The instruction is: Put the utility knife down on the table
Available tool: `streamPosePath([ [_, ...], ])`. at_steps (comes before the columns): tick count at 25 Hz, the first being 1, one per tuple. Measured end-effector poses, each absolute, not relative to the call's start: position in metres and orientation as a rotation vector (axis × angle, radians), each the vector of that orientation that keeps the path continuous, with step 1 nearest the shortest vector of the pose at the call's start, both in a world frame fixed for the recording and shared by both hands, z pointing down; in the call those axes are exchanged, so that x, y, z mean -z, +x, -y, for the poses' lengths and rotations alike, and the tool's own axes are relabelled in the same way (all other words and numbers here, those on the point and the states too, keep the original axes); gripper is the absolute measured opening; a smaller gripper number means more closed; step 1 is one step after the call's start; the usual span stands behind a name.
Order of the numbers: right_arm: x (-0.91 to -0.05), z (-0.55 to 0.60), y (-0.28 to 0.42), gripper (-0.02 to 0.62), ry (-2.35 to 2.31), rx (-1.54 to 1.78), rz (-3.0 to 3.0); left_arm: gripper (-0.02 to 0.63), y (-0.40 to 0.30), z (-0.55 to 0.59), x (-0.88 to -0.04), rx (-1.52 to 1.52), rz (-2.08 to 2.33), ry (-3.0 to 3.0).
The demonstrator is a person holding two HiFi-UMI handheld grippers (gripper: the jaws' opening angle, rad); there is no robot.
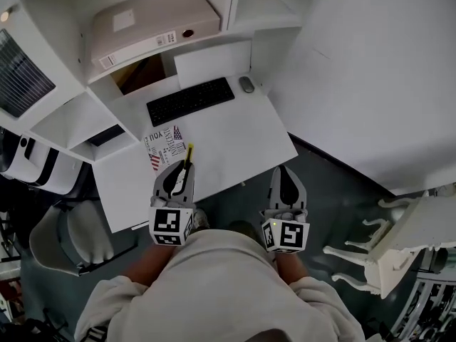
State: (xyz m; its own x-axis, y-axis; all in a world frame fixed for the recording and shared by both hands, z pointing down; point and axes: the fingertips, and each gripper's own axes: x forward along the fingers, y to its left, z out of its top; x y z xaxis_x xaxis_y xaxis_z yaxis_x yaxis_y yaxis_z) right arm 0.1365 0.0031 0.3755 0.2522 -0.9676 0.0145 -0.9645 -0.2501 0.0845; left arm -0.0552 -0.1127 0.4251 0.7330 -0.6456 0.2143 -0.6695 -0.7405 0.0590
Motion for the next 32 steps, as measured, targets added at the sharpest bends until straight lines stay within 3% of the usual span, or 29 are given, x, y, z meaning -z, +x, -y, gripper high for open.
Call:
streamPosePath([
  [14, -0.384, 0.100, 0.196, 0.003, 2.132, 0.039, 2.177, 0.063, -0.002, 0.166, -0.464, -0.355, 1.349, 2.545],
  [32, -0.418, 0.165, 0.269, 0.003, 1.898, -0.044, 2.308, 0.063, 0.038, 0.220, -0.614, -0.533, 1.525, 2.018],
])
